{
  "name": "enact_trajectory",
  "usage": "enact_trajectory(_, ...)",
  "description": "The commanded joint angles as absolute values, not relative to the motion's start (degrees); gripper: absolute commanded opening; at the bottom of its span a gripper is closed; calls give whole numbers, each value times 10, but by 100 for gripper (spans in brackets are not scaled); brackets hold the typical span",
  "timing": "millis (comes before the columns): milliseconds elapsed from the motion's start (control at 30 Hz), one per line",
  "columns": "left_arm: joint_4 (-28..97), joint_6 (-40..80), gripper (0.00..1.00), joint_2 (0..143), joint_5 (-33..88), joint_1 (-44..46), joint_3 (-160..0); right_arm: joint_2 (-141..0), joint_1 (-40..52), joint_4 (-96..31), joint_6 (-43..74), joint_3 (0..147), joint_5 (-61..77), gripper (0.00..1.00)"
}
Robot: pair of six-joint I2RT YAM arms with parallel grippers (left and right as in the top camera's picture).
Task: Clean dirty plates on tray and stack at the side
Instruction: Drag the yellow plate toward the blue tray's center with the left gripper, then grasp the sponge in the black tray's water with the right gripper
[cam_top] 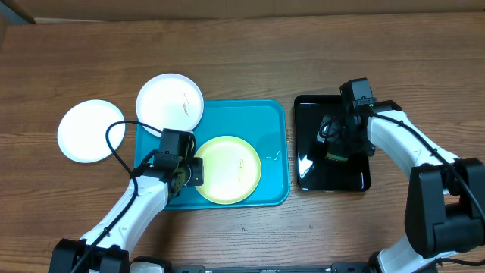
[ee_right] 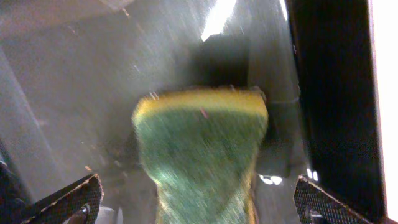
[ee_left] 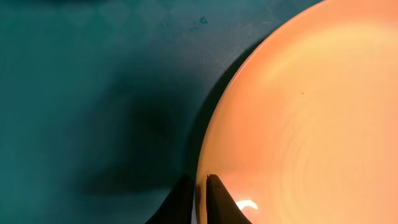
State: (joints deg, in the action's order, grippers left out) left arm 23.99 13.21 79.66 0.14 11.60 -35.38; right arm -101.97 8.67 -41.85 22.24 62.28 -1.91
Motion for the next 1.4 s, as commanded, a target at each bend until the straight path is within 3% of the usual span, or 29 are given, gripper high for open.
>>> enact_trajectory(0,239,155,17,794,0,116,-350,-1023,85,-389,223,619,-25,100)
enact_trajectory(100,229,170,18,794,2,117,-350,-1023,85,-353,223,619,-25,100)
enact_trajectory(200,222,170,14,795,2,117,-350,-1023,85,-335,227,619,-5,100)
enact_trajectory(367,216,170,14,822,3,117,-350,-1023,85,-391,223,619,65,100)
enact_trajectory(700,194,170,18,862,56,116,-351,-1023,90,-447,176,618,1,98)
enact_trajectory(833,194,170,10,862,56,116,-351,-1023,98,-473,176,616,1,81)
enact_trajectory(933,197,184,8,862,56,110,-351,-1023,111,-473,176,603,1,55)
enact_trajectory(1033,206,209,17,862,58,96,-351,-1023,136,-471,175,586,0,49)
enact_trajectory(1133,211,212,16,862,72,79,-351,-1023,164,-464,175,568,-24,47)
enact_trajectory(1233,216,213,14,862,78,70,-351,-1023,189,-478,175,562,-66,24)
enact_trajectory(1367,215,213,13,862,78,67,-351,-1023,203,-497,175,581,-64,25)
